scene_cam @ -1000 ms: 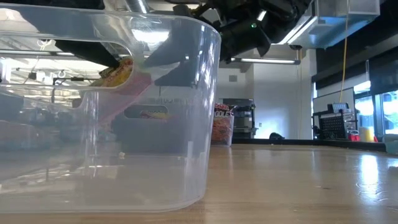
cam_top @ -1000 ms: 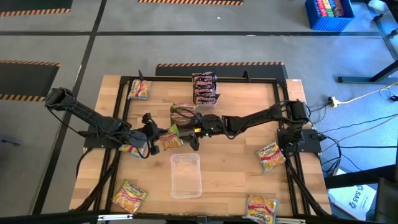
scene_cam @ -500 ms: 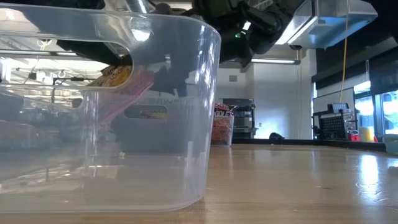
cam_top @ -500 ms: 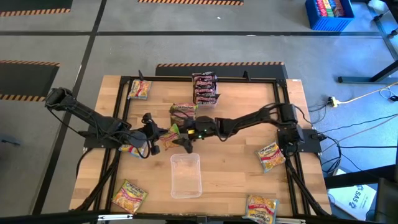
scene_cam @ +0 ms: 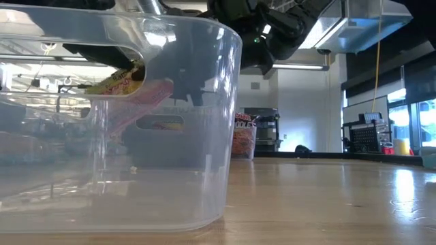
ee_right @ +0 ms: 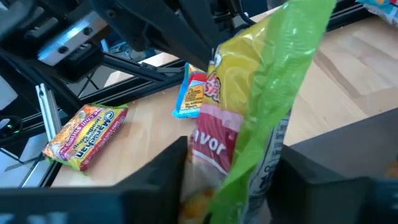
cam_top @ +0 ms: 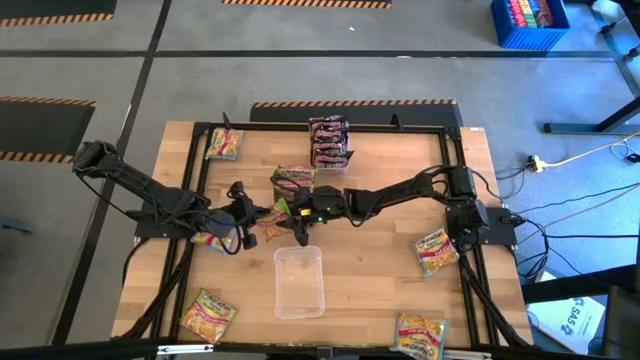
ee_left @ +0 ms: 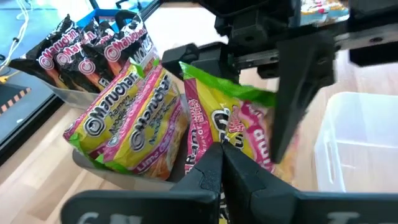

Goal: Sort Maruchan noodles
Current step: Put the top green noodle pack into the black bin

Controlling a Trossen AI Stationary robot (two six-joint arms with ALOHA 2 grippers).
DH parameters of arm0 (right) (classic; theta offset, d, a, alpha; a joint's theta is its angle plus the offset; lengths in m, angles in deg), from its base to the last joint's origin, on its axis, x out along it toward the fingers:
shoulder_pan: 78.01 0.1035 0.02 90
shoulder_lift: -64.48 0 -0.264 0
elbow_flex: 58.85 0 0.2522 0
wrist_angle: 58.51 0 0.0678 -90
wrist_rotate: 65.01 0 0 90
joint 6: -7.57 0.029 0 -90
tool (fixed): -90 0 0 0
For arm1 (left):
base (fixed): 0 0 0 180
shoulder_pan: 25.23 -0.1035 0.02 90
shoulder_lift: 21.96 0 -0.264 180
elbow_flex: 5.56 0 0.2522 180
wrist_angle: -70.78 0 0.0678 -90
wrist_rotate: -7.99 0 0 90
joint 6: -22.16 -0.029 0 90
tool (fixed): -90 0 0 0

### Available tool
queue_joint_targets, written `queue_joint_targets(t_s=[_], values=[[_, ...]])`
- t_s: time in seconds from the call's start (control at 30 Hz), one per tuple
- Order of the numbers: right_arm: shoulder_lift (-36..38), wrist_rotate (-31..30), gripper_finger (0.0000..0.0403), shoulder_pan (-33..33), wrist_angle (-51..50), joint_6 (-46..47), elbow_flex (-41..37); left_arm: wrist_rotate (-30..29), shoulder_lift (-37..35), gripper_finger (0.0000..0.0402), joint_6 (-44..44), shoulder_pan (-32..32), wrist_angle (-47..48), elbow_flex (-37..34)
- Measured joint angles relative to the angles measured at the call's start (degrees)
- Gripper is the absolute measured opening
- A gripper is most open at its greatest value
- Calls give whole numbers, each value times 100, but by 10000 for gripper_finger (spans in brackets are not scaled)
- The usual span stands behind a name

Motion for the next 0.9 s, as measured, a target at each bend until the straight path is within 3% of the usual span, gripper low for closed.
queue_joint_targets(t_s=[0.13,0.23,0.4,0.6,0.9], values=[[0,-44,110,-4,7,-8,0,-112,-2,3,-23,22,-51,3],[0,-44,115,-2,25,-35,0,-127,-2,22,-27,62,-68,3],[0,-35,134,-2,91,-82,-2,-105,-59,78,58,158,-81,3],[144,142,110,13,137,-359,-2,-101,-423,152,92,266,-63,22],[901,263,117,46,-902,-1022,-21,-86,-898,248,203,280,-53,27]])
